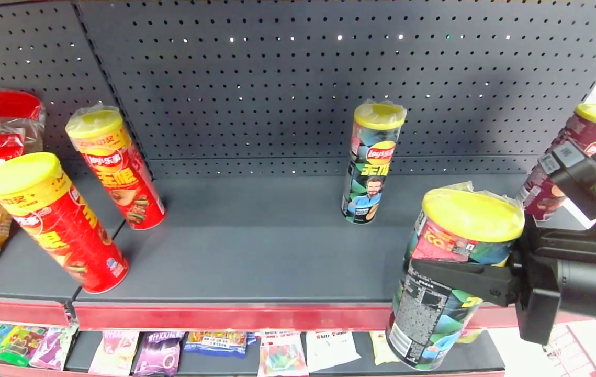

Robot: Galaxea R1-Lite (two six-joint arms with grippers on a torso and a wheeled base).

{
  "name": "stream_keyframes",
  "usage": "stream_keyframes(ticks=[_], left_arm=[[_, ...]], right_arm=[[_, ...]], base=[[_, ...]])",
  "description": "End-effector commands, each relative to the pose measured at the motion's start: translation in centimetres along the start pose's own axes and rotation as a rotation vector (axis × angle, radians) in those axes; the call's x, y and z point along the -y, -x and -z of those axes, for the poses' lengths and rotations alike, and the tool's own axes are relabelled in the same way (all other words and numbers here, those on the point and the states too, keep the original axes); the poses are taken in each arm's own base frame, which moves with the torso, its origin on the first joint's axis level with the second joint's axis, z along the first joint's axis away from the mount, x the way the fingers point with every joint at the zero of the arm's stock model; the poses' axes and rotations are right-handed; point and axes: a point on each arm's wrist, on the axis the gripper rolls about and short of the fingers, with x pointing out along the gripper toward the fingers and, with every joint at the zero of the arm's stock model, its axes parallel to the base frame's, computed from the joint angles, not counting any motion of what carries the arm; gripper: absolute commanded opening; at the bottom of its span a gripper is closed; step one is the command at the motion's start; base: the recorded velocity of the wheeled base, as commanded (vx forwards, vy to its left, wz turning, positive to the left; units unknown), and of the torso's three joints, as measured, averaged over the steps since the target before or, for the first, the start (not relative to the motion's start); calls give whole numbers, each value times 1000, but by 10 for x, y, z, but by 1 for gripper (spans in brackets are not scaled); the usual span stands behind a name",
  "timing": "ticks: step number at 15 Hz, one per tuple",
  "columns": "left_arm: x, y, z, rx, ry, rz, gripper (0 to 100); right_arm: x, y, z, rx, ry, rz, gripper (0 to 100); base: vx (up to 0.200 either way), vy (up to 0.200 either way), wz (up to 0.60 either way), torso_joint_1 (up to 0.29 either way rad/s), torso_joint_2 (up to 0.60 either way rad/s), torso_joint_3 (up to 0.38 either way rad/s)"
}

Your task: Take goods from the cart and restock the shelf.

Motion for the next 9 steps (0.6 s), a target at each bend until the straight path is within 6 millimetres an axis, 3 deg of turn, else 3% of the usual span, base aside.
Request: stream_keyframes(ticks=[1,9], left_arm=[[0,0,0,-1,2,-1,100],[0,0,0,-1,-2,0,100]], right_arm=[[0,-1,0,-3,-1,-1,0],[0,1,-4,15,11,1,0]], base=[[0,0,0,0,0,0],[0,0,0,0,0,0]])
